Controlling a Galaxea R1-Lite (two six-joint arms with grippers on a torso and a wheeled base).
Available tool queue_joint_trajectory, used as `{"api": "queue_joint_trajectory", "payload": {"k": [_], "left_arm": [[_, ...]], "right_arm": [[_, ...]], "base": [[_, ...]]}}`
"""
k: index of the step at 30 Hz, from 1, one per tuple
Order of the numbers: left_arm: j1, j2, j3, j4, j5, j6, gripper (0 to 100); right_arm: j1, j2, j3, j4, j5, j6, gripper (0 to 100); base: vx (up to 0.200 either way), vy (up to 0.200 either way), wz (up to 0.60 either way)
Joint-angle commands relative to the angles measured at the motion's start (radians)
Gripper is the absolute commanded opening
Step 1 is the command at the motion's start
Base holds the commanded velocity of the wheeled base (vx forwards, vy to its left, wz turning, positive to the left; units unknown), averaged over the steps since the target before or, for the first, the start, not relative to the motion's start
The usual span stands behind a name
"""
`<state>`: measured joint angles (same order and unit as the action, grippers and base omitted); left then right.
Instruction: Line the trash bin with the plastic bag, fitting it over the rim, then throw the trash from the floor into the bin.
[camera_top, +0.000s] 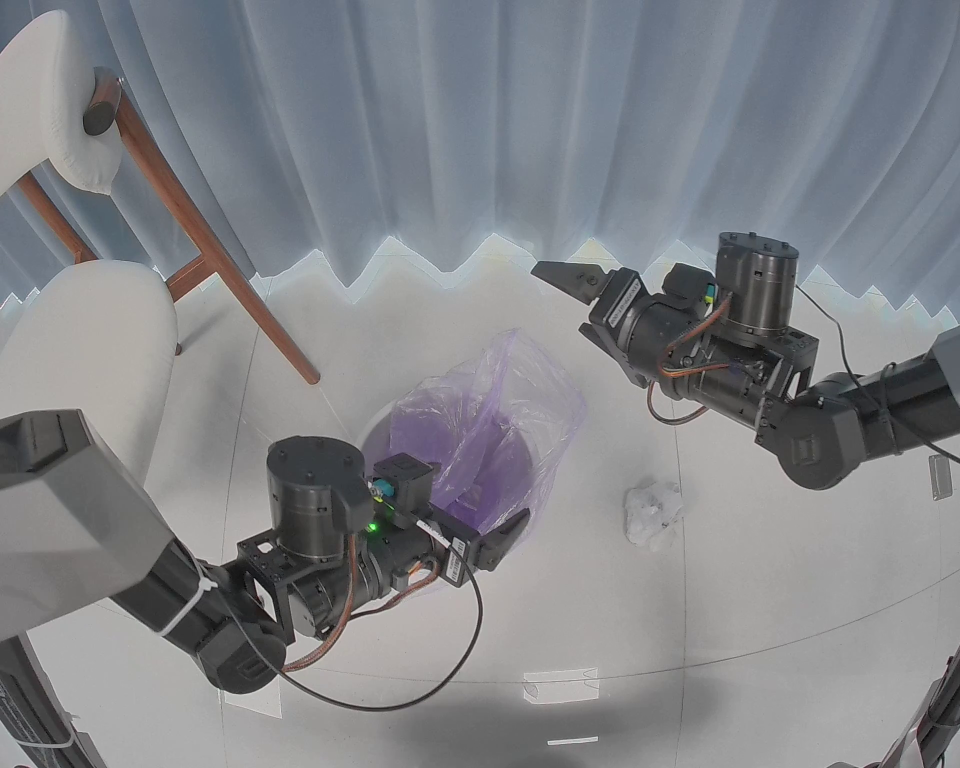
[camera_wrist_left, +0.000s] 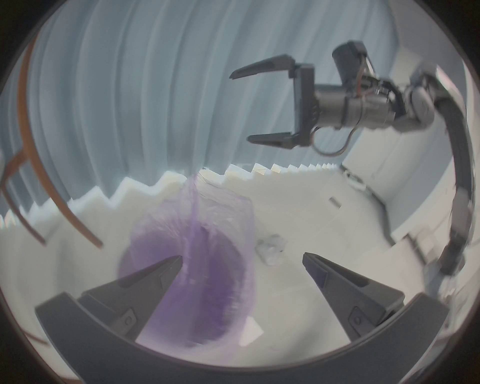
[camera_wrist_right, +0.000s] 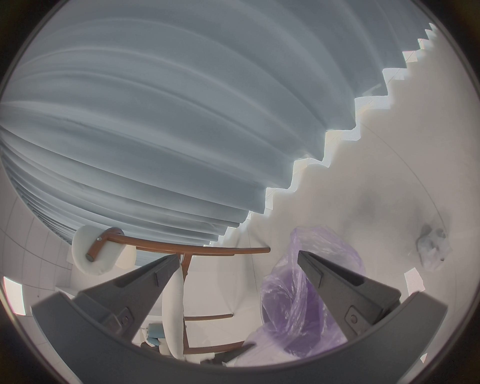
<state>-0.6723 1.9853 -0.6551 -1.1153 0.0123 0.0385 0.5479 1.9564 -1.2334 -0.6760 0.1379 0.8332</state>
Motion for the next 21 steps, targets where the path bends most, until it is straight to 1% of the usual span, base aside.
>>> {"api": "queue_joint_trajectory", "payload": {"k": [1, 3, 7, 13, 21], "left_arm": [[0.157, 0.056, -0.064, 0.043, 0.000, 0.258, 100], [0.177, 0.087, -0.074, 0.037, -0.018, 0.291, 100], [0.185, 0.142, -0.109, 0.023, -0.022, 0.307, 100], [0.185, 0.208, -0.173, 0.022, -0.022, 0.350, 100], [0.183, 0.239, -0.195, 0.022, -0.023, 0.371, 100]], "right_arm": [[-0.014, -0.185, 0.192, -0.016, 0.003, -0.002, 100], [-0.014, -0.197, 0.226, -0.040, 0.003, -0.002, 100], [-0.016, -0.217, 0.270, -0.082, 0.002, -0.003, 100], [-0.016, -0.237, 0.279, -0.082, 0.002, -0.003, 100], [-0.016, -0.237, 0.281, -0.082, 0.003, -0.002, 100]], "base": [[0.000, 0.000, 0.00], [0.000, 0.000, 0.00], [0.000, 0.000, 0.00], [0.000, 0.000, 0.00], [0.000, 0.000, 0.00]]}}
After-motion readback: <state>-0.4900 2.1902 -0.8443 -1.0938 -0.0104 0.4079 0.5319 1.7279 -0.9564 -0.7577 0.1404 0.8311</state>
